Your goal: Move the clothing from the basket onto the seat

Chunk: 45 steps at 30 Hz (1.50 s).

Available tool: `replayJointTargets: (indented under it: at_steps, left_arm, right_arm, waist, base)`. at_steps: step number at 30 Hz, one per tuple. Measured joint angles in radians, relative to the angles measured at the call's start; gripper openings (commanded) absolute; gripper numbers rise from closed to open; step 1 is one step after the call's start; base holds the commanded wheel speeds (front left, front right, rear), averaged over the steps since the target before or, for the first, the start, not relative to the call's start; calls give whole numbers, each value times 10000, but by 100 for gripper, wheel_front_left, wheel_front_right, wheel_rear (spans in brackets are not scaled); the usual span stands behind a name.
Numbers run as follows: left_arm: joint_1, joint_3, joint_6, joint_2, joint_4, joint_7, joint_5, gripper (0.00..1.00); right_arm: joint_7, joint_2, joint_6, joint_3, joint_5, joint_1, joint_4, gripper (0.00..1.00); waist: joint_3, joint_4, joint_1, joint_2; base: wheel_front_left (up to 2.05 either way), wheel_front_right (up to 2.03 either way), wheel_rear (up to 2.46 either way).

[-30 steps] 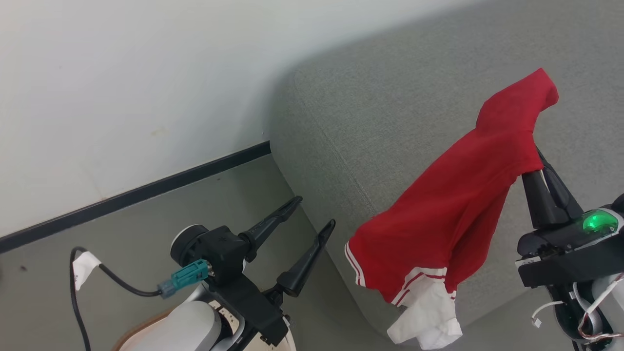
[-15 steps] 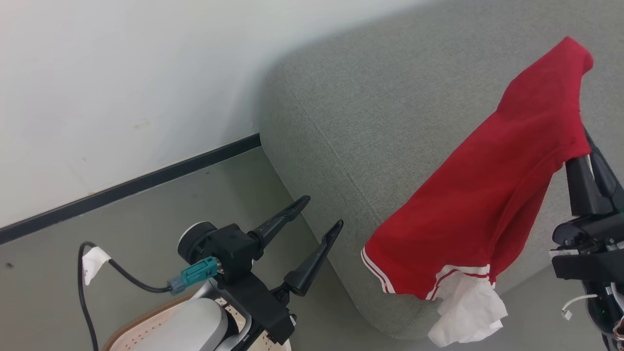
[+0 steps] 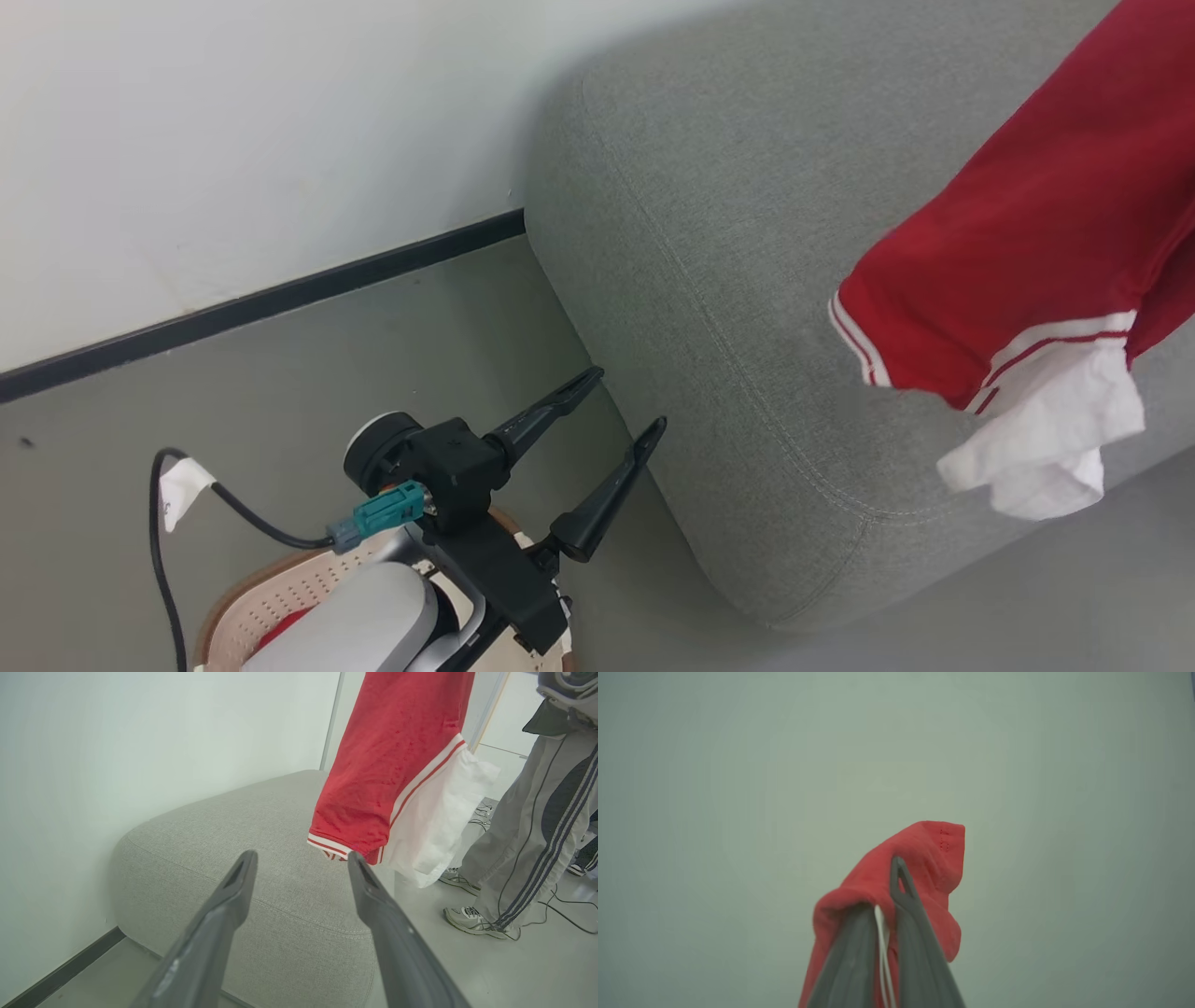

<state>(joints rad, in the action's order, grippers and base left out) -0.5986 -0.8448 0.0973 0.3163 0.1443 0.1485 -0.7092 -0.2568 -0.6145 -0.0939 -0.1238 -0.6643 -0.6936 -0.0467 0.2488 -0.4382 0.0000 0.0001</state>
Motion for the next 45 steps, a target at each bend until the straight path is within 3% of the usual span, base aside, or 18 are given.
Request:
replayJointTargets:
  at_steps: [13, 24, 34, 45]
  left_arm:
    - [-432, 35, 4, 378, -658, -405, 188, 100]
    - [-998, 366, -4, 882, -1080, -698, 261, 100]
    - [-1124, 577, -2, 1202, -1037, -750, 261, 100]
    - [-1121, 623, -2, 1216, -943, -673, 259, 100]
  right_arm:
    - [-2, -675, -205, 412, -247, -2706, -3156, 0]
    - [-4, -763, -207, 19, -8, -4233, -4203, 0]
    - [58, -184, -293, -945, 159, -3972, -6197, 0]
    - [1388, 293, -297, -1973, 213, -3377, -8203, 0]
  waist:
    - [1070, 617, 1, 0]
    - [2334, 1043, 1, 0]
    - [3162, 1307, 2, 1]
    - [3139, 1188, 0, 0]
  base:
    - [0, 0, 0]
    - [0, 0, 0]
    - [0, 0, 0]
    - [0, 0, 0]
